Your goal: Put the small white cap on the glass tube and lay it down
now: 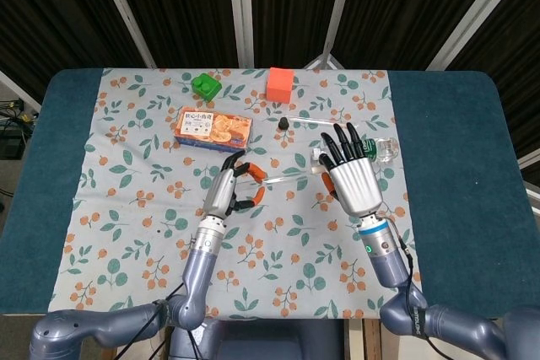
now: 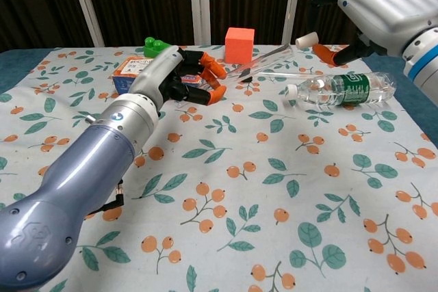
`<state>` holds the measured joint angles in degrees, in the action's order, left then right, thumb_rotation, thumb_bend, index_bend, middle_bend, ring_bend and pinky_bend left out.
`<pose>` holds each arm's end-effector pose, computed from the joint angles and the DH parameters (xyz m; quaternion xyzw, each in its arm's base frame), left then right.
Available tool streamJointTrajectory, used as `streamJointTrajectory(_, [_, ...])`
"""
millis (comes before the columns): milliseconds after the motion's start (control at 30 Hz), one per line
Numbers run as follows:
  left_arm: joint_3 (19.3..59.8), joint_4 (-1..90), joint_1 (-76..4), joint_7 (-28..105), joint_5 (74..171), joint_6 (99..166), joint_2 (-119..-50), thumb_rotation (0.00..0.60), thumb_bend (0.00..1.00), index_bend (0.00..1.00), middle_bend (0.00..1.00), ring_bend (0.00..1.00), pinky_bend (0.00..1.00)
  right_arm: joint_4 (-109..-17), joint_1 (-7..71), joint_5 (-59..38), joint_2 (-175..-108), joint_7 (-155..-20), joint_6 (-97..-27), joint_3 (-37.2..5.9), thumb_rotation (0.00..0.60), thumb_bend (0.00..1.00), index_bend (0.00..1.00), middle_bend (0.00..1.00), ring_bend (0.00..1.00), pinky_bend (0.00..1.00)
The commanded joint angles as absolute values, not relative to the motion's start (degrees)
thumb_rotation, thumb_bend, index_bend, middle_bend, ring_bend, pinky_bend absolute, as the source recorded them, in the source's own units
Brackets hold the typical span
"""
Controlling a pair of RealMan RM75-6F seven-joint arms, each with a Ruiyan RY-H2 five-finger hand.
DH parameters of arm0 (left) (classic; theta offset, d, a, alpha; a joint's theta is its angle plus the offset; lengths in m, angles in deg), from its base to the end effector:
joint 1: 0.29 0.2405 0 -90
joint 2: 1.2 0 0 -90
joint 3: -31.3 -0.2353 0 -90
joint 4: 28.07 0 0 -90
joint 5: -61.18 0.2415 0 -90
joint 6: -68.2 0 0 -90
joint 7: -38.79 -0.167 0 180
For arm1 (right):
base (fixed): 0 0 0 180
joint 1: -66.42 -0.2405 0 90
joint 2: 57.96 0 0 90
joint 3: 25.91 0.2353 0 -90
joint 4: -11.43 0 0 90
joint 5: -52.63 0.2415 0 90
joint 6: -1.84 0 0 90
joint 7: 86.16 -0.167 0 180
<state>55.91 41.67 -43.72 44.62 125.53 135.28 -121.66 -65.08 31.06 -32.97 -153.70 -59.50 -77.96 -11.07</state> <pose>-0.0232 0.3472 -0.1218 -0.4676 -0.5919 -0.5910 0.2859 -0.1048 -0.3504 0.0005 0.6531 -0.1688 0.5004 0.5427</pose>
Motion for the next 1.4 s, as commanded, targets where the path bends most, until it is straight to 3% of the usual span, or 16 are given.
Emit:
streamJointTrajectory(33, [56.0,41.75,-43.59,44.63,125.43,135.35,-121.68,0.6,0.76,0.56,0.5,0.08,0.0,-65.13,31.07,-32.88,-153.67,-59.32,-77.94,-11.13,0.6,0.43,0.61,0.22,0.02,0.0])
streamJointTrajectory(1400, [57.45,43.54,-43.31,42.8,123.34,134.72,-123.42,0.6,0.76,0.56,0.5,0.08,0.0,-65.28,31.42,-33.08,-154.45,-58.66,-78.5,-12.22,0.6,0.43,0.61,0.22,0.02,0.0])
